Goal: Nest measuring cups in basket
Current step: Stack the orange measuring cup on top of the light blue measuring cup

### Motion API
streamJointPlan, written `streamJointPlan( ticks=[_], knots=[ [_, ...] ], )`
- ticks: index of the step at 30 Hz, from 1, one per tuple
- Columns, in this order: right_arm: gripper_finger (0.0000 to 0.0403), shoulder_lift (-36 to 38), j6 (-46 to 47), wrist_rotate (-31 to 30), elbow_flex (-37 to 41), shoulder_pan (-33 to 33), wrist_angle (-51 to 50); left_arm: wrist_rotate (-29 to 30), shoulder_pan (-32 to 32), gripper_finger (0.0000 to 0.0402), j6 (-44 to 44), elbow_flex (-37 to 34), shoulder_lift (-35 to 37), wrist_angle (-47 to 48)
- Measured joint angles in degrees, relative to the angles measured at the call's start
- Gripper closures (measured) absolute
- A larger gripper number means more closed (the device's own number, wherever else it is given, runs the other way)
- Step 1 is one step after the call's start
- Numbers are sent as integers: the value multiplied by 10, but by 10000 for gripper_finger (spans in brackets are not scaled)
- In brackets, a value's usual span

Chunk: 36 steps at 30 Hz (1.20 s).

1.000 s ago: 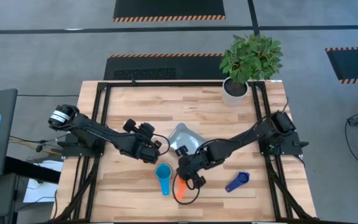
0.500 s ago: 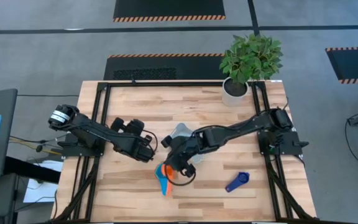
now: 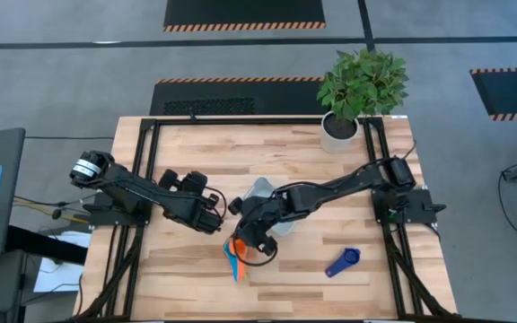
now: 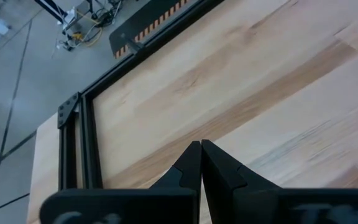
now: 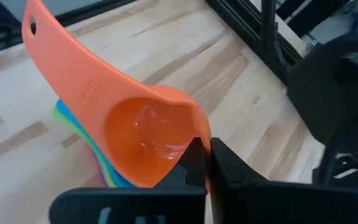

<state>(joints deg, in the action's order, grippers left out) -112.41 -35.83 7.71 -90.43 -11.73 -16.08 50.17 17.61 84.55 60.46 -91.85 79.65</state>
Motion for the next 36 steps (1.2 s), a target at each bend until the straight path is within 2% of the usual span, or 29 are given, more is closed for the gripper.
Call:
streamJointPlan(
  ticks=[12,24,29,36],
  knots=[
    [396,-53,-22,-2,2,-1,5,8,0,401,2,1,0,-24],
    [387,-51,-16,0,2,2,12,13,0,401,0,1,0,-30],
    [343,-51,-2,0,2,2,5,13,0,401,0,1,0,-36],
    [259,-51,51,0,2,13,15,13,0,401,0,1,0,-43]
  ],
)
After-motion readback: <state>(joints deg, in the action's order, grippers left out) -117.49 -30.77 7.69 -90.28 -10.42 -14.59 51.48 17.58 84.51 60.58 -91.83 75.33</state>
